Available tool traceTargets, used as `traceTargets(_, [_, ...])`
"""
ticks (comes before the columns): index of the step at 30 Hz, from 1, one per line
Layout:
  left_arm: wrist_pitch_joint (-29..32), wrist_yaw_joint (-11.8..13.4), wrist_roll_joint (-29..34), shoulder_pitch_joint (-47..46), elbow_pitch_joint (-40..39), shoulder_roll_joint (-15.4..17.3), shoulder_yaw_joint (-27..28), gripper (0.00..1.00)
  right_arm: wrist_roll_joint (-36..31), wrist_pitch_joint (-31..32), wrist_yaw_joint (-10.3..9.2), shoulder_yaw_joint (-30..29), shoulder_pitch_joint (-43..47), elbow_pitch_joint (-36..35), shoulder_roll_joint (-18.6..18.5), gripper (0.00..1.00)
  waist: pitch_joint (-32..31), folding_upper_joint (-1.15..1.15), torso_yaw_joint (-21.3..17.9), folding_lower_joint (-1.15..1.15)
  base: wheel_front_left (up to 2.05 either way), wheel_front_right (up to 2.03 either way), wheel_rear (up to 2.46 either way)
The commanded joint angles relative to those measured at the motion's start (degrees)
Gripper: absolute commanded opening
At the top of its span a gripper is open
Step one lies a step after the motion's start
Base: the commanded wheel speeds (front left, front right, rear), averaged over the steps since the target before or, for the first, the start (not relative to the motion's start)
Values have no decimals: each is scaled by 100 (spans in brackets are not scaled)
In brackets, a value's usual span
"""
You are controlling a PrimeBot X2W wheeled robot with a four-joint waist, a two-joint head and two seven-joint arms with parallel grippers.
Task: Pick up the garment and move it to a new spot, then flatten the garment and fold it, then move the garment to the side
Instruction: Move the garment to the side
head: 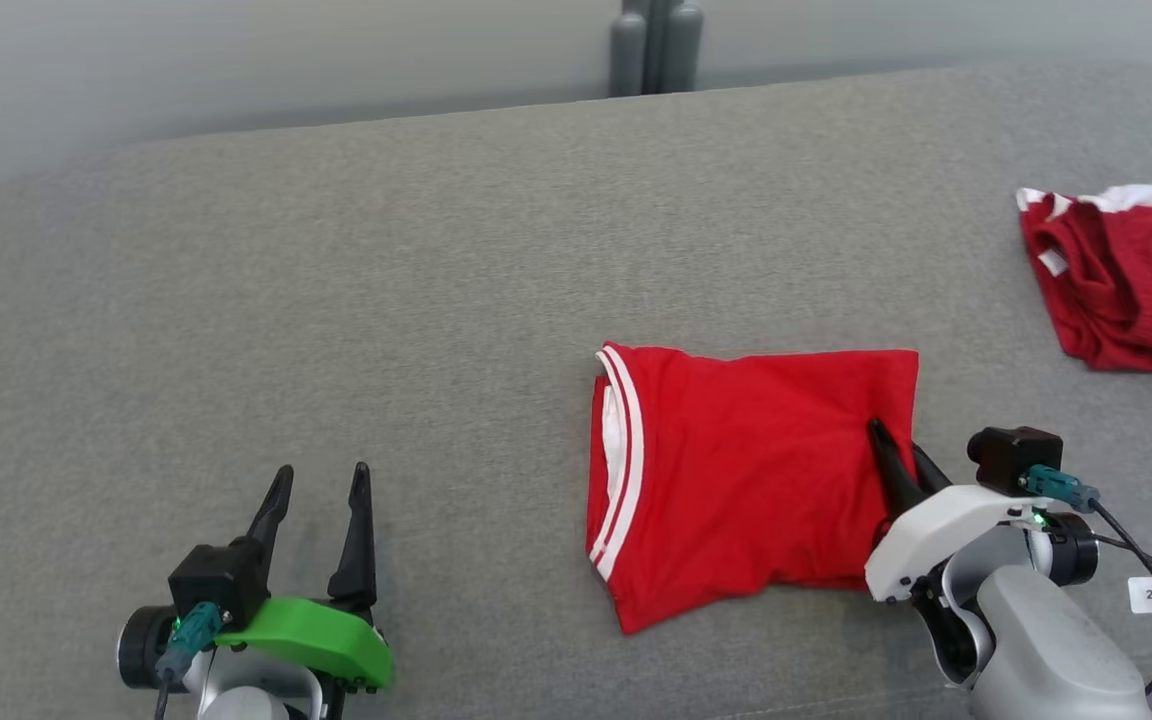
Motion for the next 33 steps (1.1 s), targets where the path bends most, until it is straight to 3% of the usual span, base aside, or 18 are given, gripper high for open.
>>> traceTargets(1, [0, -22, 51, -124, -28, 17, -15, 100, -60, -12, -11, -20, 49, -31, 10, 0, 29, 0, -954, 0, 0, 0, 0])
traceTargets(10, [0, -73, 189, -505, -61, 20, -320, 100, -46, -12, -11, 58, 121, -100, 213, 0, 209, 0, -2311, 0, 0, 0, 0])
traceTargets(18, [0, -107, 267, -638, -134, 23, -439, 100, 111, -13, -11, 291, 175, -252, 329, 0, 331, 0, -3035, 0, 0, 0, 0])
traceTargets(24, [0, -112, 359, -790, -155, 24, -565, 100, 129, -14, -11, 551, -28, -358, 356, 0, 584, 0, -2978, 0, 0, 0, 0])
traceTargets(30, [0, -122, 447, -981, -200, 28, -687, 100, -54, -14, -10, 796, -709, -524, 352, 0, 993, 0, -2520, 0, 0, 0, 0])
traceTargets(33, [0, -125, 530, -1069, -193, 28, -690, 100, -154, -14, -10, 653, -1249, -619, 322, 0, 1220, 0, -2259, 0, 0, 0, 0])
